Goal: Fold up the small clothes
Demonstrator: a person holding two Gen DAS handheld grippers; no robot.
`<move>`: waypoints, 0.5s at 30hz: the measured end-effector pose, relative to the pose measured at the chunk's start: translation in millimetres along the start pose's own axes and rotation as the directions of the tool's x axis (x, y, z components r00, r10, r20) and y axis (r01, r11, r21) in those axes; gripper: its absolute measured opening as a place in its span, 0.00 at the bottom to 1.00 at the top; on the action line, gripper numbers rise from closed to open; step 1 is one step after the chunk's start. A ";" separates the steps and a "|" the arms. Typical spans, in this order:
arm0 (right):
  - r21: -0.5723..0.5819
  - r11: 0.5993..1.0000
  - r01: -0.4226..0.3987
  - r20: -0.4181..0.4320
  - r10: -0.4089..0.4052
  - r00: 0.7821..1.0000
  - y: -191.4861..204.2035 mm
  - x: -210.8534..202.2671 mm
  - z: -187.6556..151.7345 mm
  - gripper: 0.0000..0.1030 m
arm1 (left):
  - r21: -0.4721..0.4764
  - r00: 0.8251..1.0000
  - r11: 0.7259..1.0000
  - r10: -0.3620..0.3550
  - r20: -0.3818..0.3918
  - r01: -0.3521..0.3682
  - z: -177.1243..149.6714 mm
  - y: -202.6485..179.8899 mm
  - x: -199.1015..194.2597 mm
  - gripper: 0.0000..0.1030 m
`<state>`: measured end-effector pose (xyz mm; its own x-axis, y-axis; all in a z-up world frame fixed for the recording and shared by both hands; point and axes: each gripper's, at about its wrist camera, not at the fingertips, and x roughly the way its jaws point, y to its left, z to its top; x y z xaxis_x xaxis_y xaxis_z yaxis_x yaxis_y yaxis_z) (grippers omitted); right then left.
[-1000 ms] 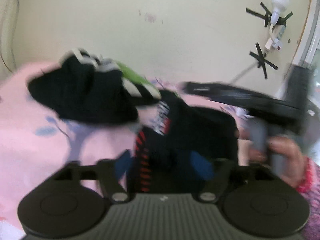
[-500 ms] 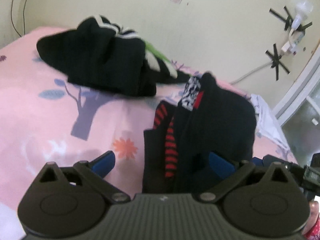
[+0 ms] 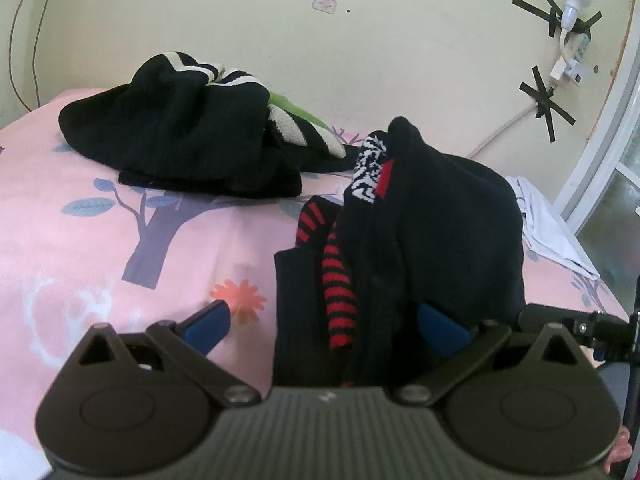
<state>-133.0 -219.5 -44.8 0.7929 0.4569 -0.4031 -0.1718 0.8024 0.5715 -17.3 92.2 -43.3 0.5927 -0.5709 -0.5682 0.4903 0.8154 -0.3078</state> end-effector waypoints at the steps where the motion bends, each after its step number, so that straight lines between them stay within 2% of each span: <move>1: 0.000 1.000 -0.001 0.000 0.001 1.000 -0.3 0.0 0.2 0.83 | 0.002 1.000 1.000 -0.002 0.000 0.002 0.1 0.1 0.1 1.00; 15: -0.004 1.000 -0.008 0.007 0.008 1.000 -1.5 0.5 0.9 0.84 | 0.003 1.000 1.000 -0.010 0.002 0.010 -0.1 1.3 2.0 1.00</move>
<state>-131.8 -220.8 -45.3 0.7955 0.4609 -0.3935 -0.1807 0.8002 0.5719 -15.5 92.1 -44.9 0.5892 -0.5794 -0.5632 0.4982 0.8093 -0.3113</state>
